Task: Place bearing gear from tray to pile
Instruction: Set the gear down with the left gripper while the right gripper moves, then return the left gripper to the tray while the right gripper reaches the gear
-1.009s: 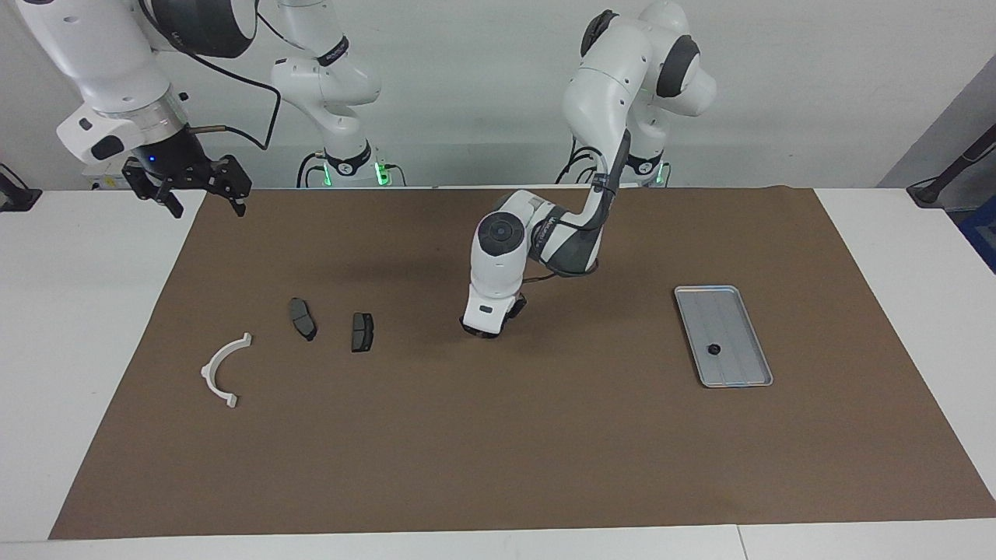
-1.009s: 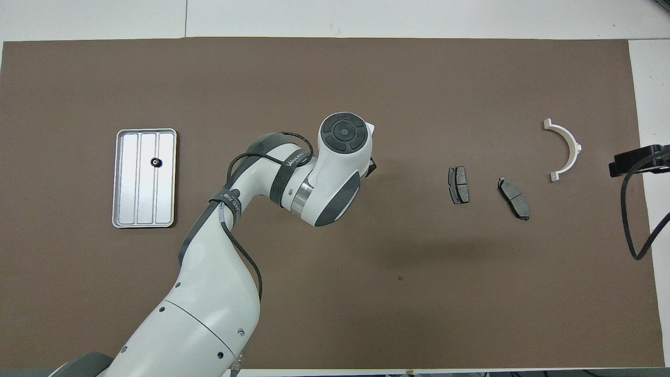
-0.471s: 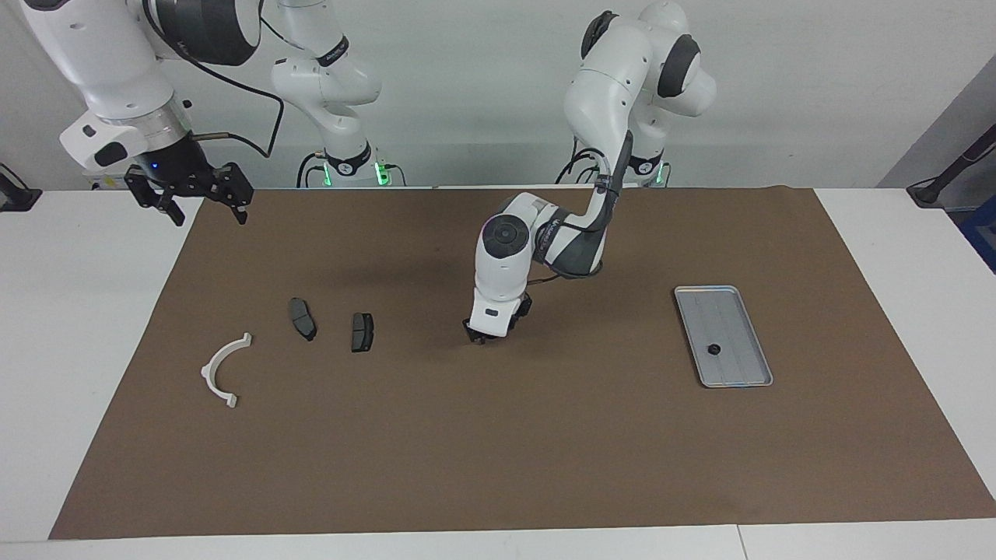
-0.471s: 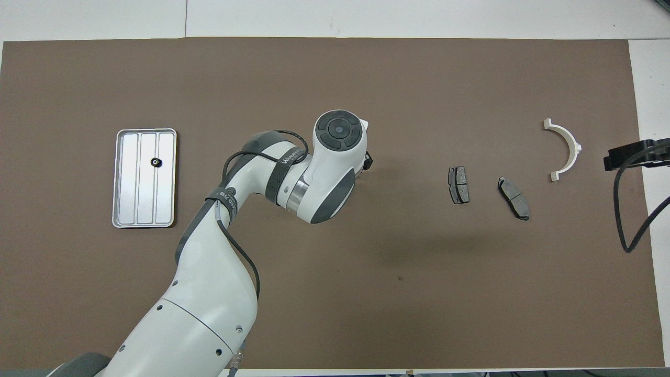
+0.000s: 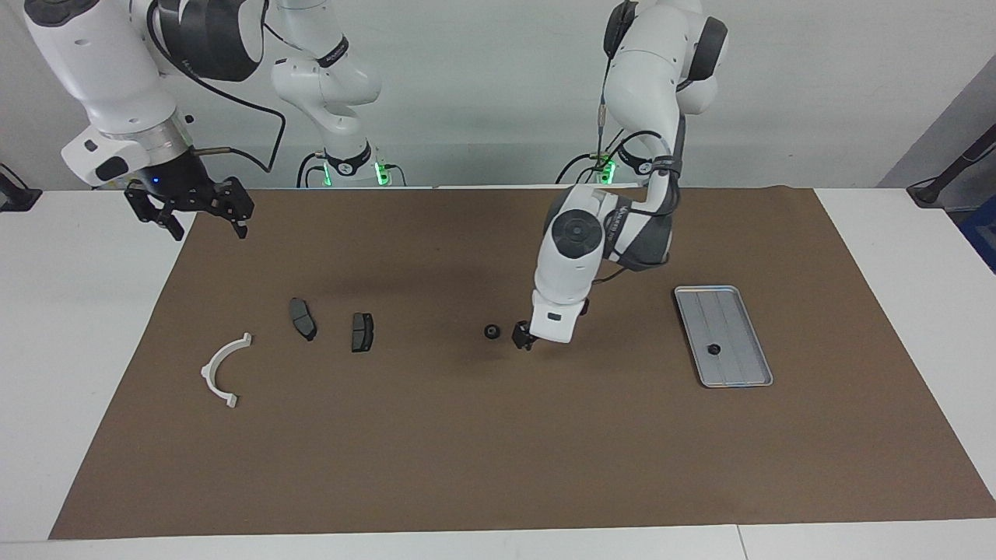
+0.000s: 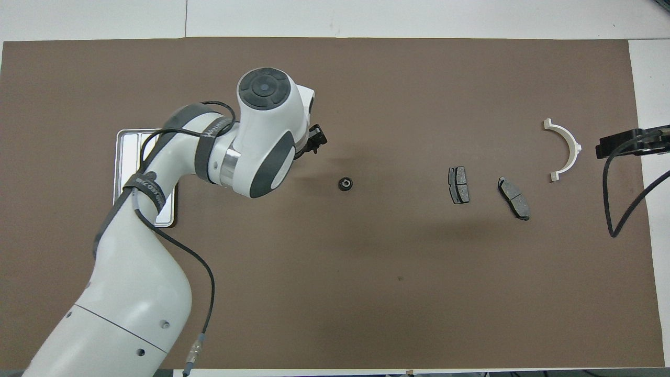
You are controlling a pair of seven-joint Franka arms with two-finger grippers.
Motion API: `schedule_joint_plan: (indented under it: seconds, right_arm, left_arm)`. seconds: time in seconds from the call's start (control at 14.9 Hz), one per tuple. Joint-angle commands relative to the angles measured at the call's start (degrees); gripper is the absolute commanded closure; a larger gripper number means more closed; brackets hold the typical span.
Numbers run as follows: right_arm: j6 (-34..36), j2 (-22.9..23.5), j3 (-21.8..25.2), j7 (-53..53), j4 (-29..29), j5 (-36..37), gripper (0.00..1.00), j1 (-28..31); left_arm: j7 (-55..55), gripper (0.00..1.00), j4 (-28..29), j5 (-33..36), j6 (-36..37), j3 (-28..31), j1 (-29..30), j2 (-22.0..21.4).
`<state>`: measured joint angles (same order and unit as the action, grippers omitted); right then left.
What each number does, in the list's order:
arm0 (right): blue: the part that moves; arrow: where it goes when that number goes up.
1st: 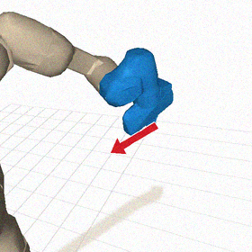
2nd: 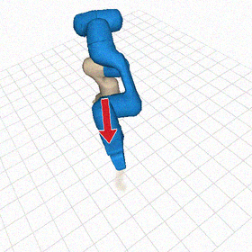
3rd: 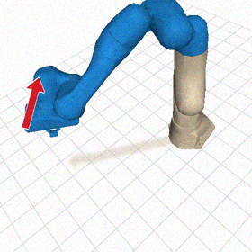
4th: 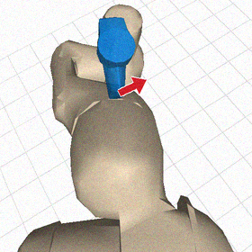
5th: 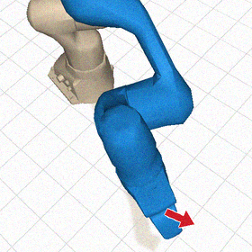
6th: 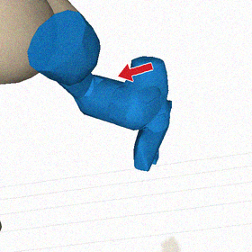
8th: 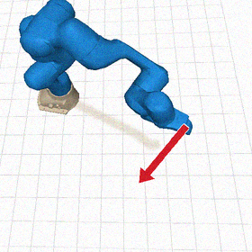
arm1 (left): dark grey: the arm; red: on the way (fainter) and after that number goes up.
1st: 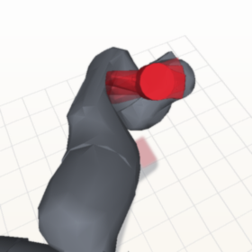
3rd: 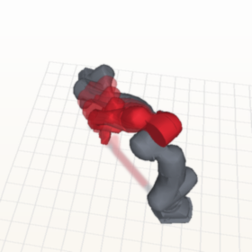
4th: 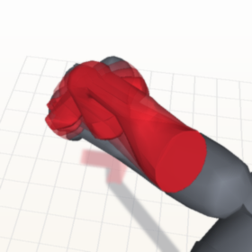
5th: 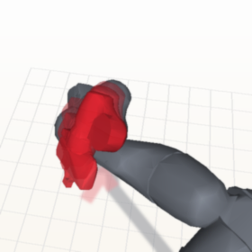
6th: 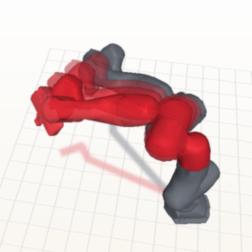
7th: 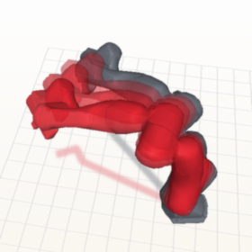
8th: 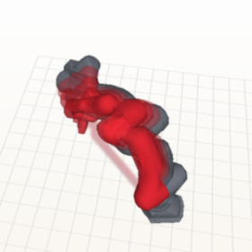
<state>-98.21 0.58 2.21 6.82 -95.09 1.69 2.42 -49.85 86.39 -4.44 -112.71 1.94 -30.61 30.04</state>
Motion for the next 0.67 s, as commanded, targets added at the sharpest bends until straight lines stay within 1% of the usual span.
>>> schedule_joint_plan:
  seconds: [0.0, 0.07, 0.2, 0.34, 0.4, 0.47, 0.61]
  right_arm:
    - [-2.1, 4.2, -0.7, -1.4, 2.3, -1.0, 0.03, -0.3]
    - [-2.4, 5.7, -1.1, -3.0, 3.4, -1.0, 0.04, -1.1]
    - [-3.0, 10.7, -1.2, -5.8, 7.1, -0.4, 0.04, -3.3]
    - [-3.1, 15.3, -1.2, -9.7, 10.5, 0.0, 0.04, -6.7]
    - [-3.7, 17.1, -1.2, -12.2, 11.9, 0.0, 0.04, -8.3]
    - [-4.9, 18.0, -1.2, -15.4, 12.0, 0.0, 0.04, -10.0]
    - [-7.7, 18.1, -1.2, -22.9, 11.2, -0.2, 0.04, -14.3]
  left_arm:
    - [7.6, 0.00, 7.2, 0.8, -0.3, 0.1, 4.0, -4.6]
    - [10.9, 0.00, 7.9, 0.8, -0.2, 0.1, 6.3, -5.2]
    - [17.7, 0.00, 8.8, 0.8, -0.4, 0.1, 10.5, -5.4]
    - [23.8, 0.00, 9.0, 0.8, -0.9, 0.1, 14.2, -5.4]
    - [27.1, 0.00, 9.9, 0.8, -1.3, 0.1, 15.7, -5.6]
    - [31.0, 0.00, 10.6, 0.8, -1.5, 0.1, 17.1, -6.0]
    - [37.8, 0.01, 11.4, 0.8, -2.2, 0.2, 20.5, -6.1]
